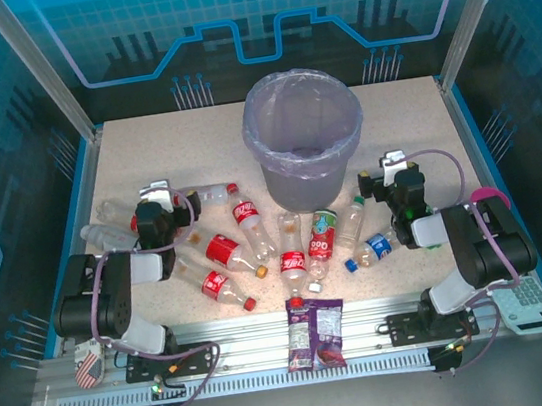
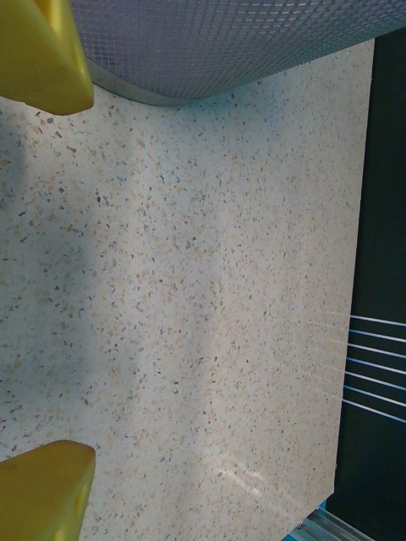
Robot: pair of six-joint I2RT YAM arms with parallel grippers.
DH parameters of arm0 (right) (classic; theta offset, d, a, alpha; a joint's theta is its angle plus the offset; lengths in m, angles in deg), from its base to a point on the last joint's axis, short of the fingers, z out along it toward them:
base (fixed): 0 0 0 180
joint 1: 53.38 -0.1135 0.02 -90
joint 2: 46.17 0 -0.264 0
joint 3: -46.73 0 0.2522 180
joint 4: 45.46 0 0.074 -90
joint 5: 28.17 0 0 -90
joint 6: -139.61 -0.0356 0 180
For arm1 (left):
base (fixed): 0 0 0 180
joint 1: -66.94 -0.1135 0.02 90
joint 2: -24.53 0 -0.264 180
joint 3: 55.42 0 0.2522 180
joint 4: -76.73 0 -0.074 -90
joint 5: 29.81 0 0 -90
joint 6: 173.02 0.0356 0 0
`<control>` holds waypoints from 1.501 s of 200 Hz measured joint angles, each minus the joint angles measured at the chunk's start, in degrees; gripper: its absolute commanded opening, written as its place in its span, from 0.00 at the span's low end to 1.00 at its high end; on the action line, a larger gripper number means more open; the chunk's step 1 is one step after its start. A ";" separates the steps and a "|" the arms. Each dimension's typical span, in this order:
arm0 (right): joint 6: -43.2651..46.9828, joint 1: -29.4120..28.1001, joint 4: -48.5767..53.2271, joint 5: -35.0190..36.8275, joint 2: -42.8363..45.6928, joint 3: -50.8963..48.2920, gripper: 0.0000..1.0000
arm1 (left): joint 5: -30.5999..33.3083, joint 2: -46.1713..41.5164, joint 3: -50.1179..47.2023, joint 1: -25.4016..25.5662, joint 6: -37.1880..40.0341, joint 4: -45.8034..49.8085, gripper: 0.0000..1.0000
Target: Put the plastic bottles in the bin
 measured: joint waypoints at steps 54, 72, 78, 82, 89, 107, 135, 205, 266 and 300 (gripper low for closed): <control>-0.68 0.15 8.02 0.31 3.39 2.08 1.00 | 0.37 -4.70 0.63 -0.15 -0.35 8.20 0.99; -1.53 0.44 17.38 1.49 8.57 6.29 1.00 | 2.27 -12.44 2.73 -0.15 -1.36 16.02 0.99; -2.01 0.44 21.92 1.95 10.56 8.59 1.00 | 3.30 -15.32 4.70 -0.15 -2.03 19.74 0.99; -2.38 0.42 24.85 2.25 11.85 10.14 1.00 | 3.93 -16.96 6.21 -0.15 -2.80 22.05 0.99; -3.17 0.39 30.36 2.78 13.92 13.14 1.00 | 5.01 -19.61 9.79 -0.15 -4.11 26.82 0.99; -6.21 0.55 46.75 4.33 18.21 21.99 1.00 | 6.23 -23.65 21.00 -0.15 -8.17 38.71 0.96; -11.23 2.38 71.47 5.03 19.17 34.82 1.00 | 1.66 -24.20 37.83 0.28 -13.88 53.72 0.94; -16.00 2.80 98.90 3.48 14.84 35.06 0.92 | -12.96 -15.26 54.47 10.56 -18.40 74.23 0.92; -16.92 5.03 99.86 4.48 5.46 35.10 0.95 | -19.56 -5.01 59.21 16.41 -20.65 78.75 0.92; -17.03 6.91 99.65 5.07 0.17 35.10 0.96 | -21.07 -0.81 62.77 18.05 -20.87 81.07 0.92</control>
